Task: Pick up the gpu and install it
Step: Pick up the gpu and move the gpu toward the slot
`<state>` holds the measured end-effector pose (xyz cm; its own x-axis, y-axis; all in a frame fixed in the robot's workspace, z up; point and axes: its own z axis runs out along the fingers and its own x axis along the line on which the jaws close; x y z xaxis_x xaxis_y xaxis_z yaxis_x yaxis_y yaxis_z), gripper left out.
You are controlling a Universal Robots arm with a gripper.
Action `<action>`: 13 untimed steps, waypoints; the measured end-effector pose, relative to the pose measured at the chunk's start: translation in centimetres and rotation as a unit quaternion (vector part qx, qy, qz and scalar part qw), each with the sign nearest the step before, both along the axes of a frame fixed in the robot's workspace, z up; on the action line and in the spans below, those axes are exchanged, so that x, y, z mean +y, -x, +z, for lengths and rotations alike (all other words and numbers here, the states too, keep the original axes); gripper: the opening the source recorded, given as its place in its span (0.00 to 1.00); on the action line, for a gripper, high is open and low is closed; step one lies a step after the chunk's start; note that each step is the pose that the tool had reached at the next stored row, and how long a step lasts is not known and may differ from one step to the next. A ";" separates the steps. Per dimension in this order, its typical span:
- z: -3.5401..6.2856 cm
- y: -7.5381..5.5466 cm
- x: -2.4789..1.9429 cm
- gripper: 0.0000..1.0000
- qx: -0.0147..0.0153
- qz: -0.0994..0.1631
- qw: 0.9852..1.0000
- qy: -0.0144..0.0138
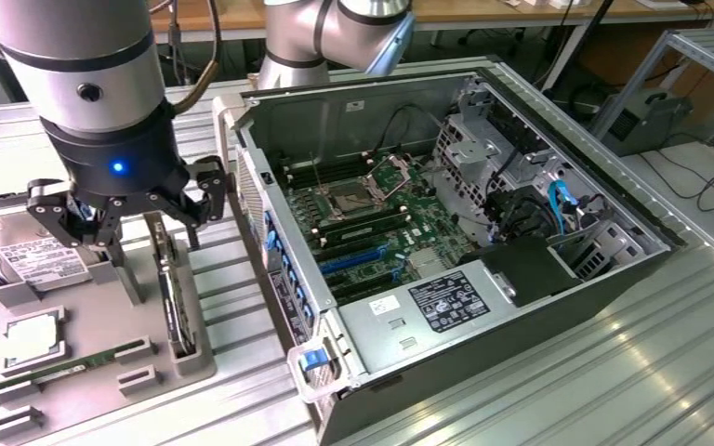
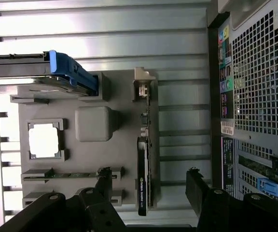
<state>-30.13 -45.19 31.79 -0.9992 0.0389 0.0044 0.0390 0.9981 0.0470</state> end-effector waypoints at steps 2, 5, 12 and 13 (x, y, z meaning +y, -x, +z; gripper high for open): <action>-0.38 0.0 -0.05 0.72 0.000 0.000 1.000 0.000; -1.06 0.0 -0.09 0.72 0.000 0.000 1.000 0.000; -2.43 0.0 -0.12 0.72 0.000 0.000 1.000 0.000; -2.61 0.0 -0.18 0.72 0.000 0.000 1.000 0.000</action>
<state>-30.12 -45.37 29.18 -0.9992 0.0389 0.0043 0.0390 0.9981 0.0471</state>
